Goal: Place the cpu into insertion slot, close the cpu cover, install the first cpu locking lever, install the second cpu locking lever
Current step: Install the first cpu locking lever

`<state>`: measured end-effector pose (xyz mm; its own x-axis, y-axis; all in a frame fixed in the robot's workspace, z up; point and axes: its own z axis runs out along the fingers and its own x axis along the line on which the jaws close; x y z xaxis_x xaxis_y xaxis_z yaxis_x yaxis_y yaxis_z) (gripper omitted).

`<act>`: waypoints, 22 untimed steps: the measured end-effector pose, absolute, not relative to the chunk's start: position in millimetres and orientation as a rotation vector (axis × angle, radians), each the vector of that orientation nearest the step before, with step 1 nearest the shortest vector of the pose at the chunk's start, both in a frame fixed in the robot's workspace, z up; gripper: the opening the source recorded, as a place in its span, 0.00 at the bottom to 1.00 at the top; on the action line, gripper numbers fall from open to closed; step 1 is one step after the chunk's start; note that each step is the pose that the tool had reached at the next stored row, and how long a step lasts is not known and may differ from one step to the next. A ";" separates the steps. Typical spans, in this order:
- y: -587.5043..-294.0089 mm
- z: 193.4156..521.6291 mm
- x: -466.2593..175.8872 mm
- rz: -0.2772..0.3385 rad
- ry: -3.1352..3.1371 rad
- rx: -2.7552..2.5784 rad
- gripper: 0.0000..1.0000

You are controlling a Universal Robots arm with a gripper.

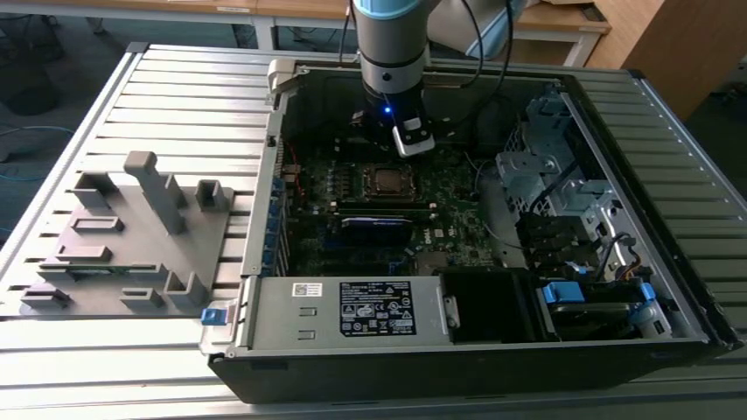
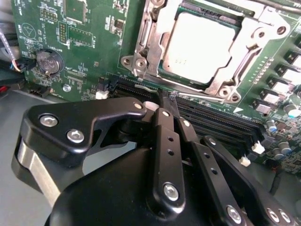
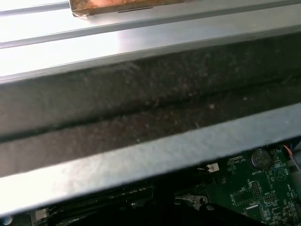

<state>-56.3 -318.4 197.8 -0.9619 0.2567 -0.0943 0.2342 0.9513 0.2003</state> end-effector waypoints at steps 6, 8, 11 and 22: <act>-316.8 196.5 -56.3 0.277 2.985 0.376 0.10; -315.8 196.0 -56.3 0.276 2.985 0.376 0.10; -314.9 195.4 -56.3 0.273 2.985 0.376 0.10; -314.4 195.2 -56.3 0.265 2.985 0.376 0.10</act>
<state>-56.3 -314.4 195.2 -0.9619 0.2555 -0.0977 0.2342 0.9538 0.1879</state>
